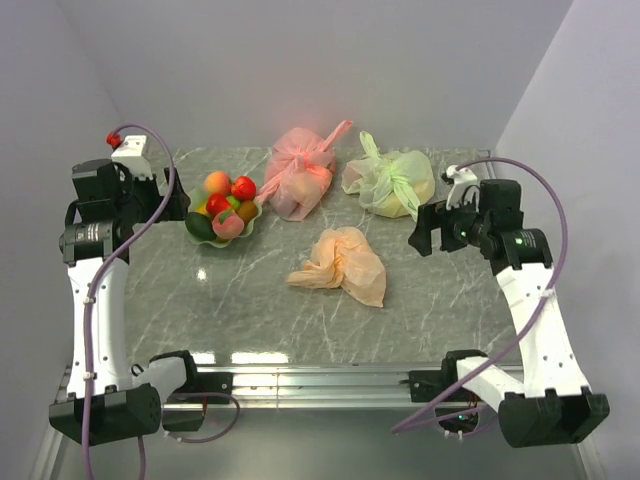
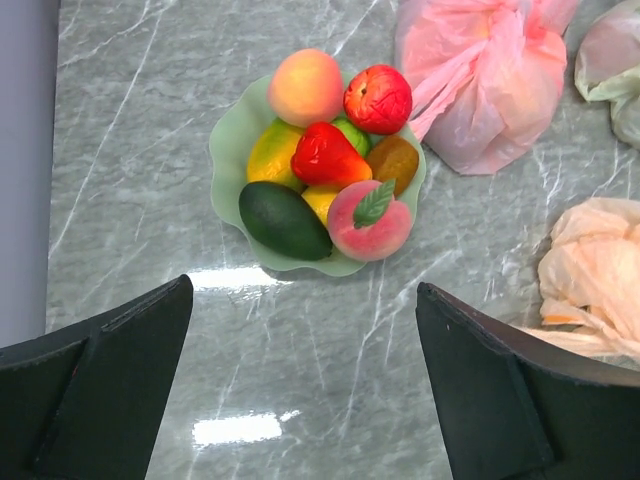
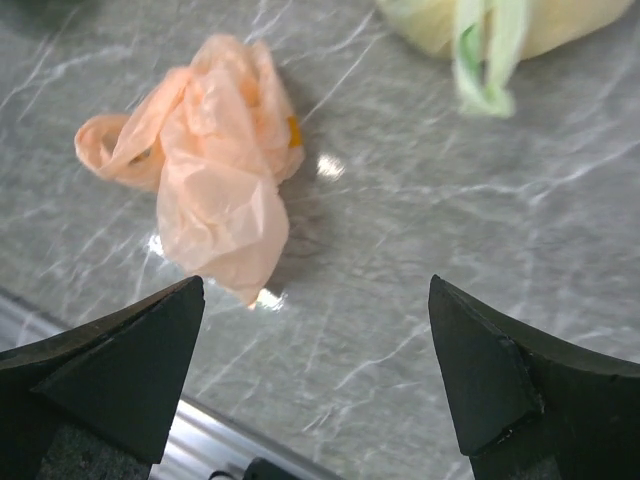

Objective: Place the fake fruits into the plastic bag and tie a complex knot

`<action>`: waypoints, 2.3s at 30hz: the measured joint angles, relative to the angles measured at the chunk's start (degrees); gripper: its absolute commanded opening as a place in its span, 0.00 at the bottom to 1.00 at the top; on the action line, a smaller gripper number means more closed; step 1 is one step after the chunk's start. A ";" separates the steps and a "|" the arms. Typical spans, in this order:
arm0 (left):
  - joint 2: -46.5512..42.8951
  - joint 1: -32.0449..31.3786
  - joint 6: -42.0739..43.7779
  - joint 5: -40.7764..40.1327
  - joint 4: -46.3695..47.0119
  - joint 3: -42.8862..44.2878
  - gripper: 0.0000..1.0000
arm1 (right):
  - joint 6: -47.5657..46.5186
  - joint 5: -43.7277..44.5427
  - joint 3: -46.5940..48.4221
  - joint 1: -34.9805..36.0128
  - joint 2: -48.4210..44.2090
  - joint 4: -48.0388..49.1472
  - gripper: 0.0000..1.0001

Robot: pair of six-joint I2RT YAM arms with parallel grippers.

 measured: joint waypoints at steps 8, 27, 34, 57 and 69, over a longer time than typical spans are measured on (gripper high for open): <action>-0.70 -6.78 8.00 6.64 -0.66 -2.62 0.99 | 0.50 -5.92 -6.05 3.34 3.72 -0.85 1.00; 12.57 -49.68 14.58 2.67 21.51 -27.91 0.98 | 0.02 -6.69 -11.08 13.51 18.93 3.48 1.00; 20.02 -50.03 16.44 1.60 32.39 -29.20 0.84 | -0.48 -8.57 -12.20 13.86 25.29 5.97 0.77; 2.51 -35.71 25.51 12.20 10.71 -26.23 0.00 | -7.54 -2.54 -11.91 7.02 15.74 4.20 0.99; 16.50 -37.20 15.15 19.30 10.62 -20.20 0.00 | 6.73 -14.82 -25.57 11.06 10.78 22.99 1.00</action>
